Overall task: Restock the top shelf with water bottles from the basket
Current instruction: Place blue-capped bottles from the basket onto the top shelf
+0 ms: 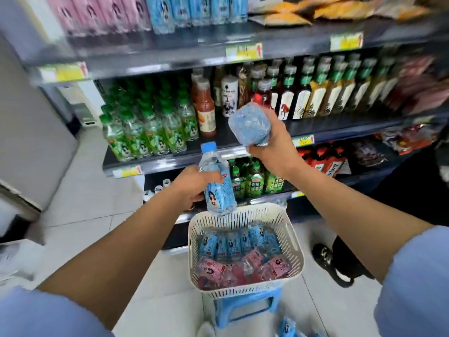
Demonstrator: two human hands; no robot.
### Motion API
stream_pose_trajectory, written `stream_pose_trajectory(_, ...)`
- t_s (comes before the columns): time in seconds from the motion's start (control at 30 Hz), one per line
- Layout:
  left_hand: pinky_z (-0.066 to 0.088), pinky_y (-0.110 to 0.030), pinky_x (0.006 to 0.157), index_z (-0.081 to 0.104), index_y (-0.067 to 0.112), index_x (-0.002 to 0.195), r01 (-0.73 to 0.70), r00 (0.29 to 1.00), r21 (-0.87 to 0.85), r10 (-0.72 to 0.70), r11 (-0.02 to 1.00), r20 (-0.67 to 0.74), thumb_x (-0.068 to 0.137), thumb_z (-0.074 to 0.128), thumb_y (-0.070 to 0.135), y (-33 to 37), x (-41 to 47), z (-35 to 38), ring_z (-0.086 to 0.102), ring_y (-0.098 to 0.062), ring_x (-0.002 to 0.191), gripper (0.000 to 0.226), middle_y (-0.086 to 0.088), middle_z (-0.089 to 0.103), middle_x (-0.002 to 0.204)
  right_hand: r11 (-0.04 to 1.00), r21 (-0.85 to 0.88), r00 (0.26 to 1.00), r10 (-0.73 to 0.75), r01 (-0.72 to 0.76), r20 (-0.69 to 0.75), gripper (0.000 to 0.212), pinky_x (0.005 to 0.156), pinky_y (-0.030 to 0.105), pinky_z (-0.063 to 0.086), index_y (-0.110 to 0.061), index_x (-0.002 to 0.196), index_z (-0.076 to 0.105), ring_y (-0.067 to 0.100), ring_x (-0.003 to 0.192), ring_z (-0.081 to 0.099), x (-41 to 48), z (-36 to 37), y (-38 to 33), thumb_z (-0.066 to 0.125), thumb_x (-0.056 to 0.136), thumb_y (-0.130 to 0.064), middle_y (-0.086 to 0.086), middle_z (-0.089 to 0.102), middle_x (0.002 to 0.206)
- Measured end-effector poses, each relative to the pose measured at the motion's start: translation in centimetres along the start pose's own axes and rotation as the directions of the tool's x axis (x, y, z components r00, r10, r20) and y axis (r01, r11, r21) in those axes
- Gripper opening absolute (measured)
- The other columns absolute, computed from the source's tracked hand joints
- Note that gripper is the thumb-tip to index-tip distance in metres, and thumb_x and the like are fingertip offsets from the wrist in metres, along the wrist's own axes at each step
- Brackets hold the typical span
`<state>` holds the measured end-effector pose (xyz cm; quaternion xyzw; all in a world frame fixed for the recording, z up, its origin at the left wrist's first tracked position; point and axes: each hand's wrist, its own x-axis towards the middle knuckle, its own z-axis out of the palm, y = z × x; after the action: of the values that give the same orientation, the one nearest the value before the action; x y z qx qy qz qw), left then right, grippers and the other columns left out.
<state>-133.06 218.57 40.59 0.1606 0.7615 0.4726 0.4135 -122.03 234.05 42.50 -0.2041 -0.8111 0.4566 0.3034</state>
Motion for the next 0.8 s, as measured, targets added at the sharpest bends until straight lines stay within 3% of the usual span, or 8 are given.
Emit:
stream_pose_trajectory(0.07,0.047,-0.04,0.094,0.056,0.015,0.101,-0.031,0.999,-0.017,0.03,0.999,-0.024,0.08,0.067,0.017,2.2,-1.7,-1.3,0.061,-0.023,0.1,0.024,-0.006,0.067,0.104,0.997,-0.062,0.998,-0.044,0.042,-0.036,0.072,0.104,0.055,0.036,-0.045,0.123,0.043,0.025,0.127,0.04,0.4,-0.5,-1.7,0.072,0.066,-0.013,-0.009,0.05,0.126)
stream_pose_trajectory(0.13,0.048,-0.039,0.091,0.053,0.018,0.091,-0.06,0.998,-0.043,0.058,0.997,-0.038,0.081,0.065,0.017,4.1,-3.5,-2.3,0.062,-0.022,0.097,0.015,-0.005,0.067,0.101,0.998,-0.05,0.997,-0.041,0.037,-0.071,0.073,0.106,0.048,0.035,-0.04,0.128,0.043,0.025,0.124,0.035,0.6,-0.9,-3.6,0.074,0.069,-0.009,-0.007,0.048,0.123)
stream_pose_trajectory(0.23,0.049,-0.031,0.073,0.054,0.013,0.103,-0.095,0.993,-0.069,0.09,0.993,-0.071,0.08,0.066,0.017,6.2,-5.5,-3.0,0.062,-0.017,0.089,0.026,-0.005,0.068,0.101,0.997,0.071,0.992,-0.019,0.028,-0.127,0.073,0.101,0.048,0.044,-0.058,0.118,0.042,0.029,0.121,0.043,1.0,-1.4,-5.9,0.077,0.064,-0.023,0.001,0.053,0.122)
stream_pose_trajectory(0.3,0.048,-0.03,0.07,0.055,0.009,0.113,-0.114,0.99,-0.076,0.107,0.991,-0.09,0.079,0.066,0.016,7.3,-6.6,-3.1,0.062,-0.016,0.084,0.036,-0.005,0.068,0.097,0.991,0.137,0.988,0.015,0.006,-0.152,0.072,0.099,0.044,0.048,-0.06,0.112,0.044,0.027,0.12,0.049,1.2,-1.7,-7.1,0.08,0.058,-0.03,0.009,0.055,0.121)
stream_pose_trajectory(0.43,0.052,-0.032,0.076,0.057,0.008,0.112,-0.118,0.989,-0.108,0.106,0.987,-0.106,0.079,0.065,0.015,8.8,-8.3,-3.3,0.064,-0.021,0.091,0.034,-0.01,0.07,0.103,0.942,0.334,0.992,0.077,-0.041,-0.096,0.06,0.073,0.014,0.055,-0.019,0.118,0.046,0.012,0.094,0.064,1.9,-2.6,-8.9,0.078,0.072,0.0,-0.001,0.063,0.104)
stream_pose_trajectory(0.53,0.05,-0.029,0.064,0.058,0.01,0.104,-0.143,0.986,-0.129,0.13,0.981,-0.108,0.08,0.064,0.014,9.7,-9.2,-3.5,0.065,-0.019,0.082,0.025,-0.008,0.071,0.096,0.92,0.379,0.988,0.134,-0.096,-0.075,0.045,0.058,0.008,0.05,-0.016,0.116,0.044,0.001,0.083,0.061,2.5,-3.7,-10.1,0.07,0.082,-0.004,-0.006,0.062,0.1)
stream_pose_trajectory(0.7,0.05,-0.028,0.06,0.056,0.01,0.103,-0.181,0.978,-0.146,0.163,0.973,-0.13,0.081,0.064,0.012,10.5,-10.2,-3.5,0.066,-0.019,0.083,0.024,-0.009,0.071,0.098,0.77,0.451,0.892,0.41,-0.451,0.192,0.039,0.063,0.033,0.059,-0.011,0.114,0.058,0.018,0.076,0.066,4.3,-5.3,-12.4,0.07,0.084,-0.033,0.005,0.069,0.1)
stream_pose_trajectory(0.8,0.05,-0.029,0.062,0.057,0.009,0.107,-0.196,0.973,-0.142,0.175,0.97,-0.149,0.08,0.064,0.013,10.7,-10.3,-3.8,0.066,-0.02,0.087,0.029,-0.009,0.07,0.102,0.597,0.515,0.788,0.478,-0.615,0.388,0.025,0.054,0.022,0.053,-0.012,0.088,0.056,0.016,0.066,0.053,5.1,-5.4,-13.4,0.064,0.088,-0.035,0.004,0.057,0.079)
